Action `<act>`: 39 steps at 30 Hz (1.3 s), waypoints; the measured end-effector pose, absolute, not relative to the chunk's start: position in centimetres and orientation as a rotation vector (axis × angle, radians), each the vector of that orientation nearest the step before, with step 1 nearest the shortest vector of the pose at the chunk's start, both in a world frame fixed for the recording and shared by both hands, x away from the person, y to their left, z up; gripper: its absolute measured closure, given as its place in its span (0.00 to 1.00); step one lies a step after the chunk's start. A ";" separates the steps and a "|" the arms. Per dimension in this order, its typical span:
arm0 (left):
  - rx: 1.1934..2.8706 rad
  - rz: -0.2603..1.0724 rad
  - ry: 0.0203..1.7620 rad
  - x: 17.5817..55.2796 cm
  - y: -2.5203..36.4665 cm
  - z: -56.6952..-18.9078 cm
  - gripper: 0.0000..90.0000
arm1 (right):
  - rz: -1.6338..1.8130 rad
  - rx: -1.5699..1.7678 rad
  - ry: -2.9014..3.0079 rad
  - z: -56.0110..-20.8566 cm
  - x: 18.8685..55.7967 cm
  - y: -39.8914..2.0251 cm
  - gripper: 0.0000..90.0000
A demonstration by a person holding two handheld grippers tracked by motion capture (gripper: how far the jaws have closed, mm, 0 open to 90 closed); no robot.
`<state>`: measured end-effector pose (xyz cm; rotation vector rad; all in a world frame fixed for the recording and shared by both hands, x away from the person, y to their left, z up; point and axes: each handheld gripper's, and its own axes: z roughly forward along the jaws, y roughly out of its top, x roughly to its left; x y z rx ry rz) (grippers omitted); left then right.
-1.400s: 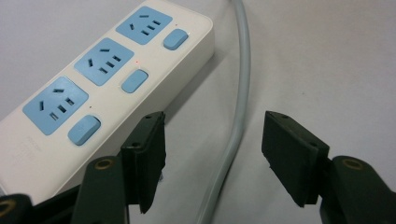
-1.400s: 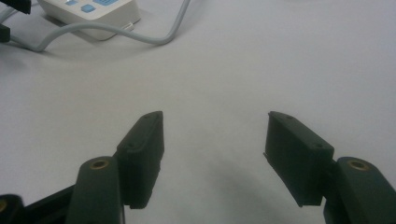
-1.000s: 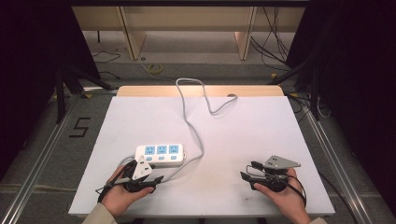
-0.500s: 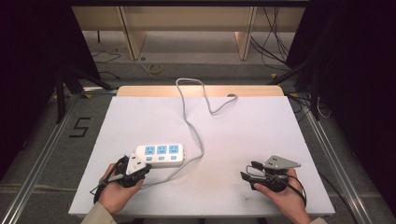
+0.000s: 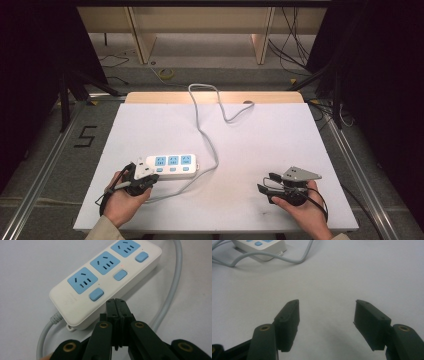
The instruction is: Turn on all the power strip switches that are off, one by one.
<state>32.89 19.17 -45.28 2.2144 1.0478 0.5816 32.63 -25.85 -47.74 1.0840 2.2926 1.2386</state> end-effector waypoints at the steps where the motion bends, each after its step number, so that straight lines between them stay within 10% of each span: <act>1: 2.220 0.584 1.045 33.1 19.2 -45.2 1.00 | 1.238 1.084 2.293 -47.8 32.6 -25.8 0.42; 39: 2.272 0.593 1.089 37.5 18.2 -45.4 1.00 | 1.242 1.094 2.284 -47.7 32.7 -25.8 0.42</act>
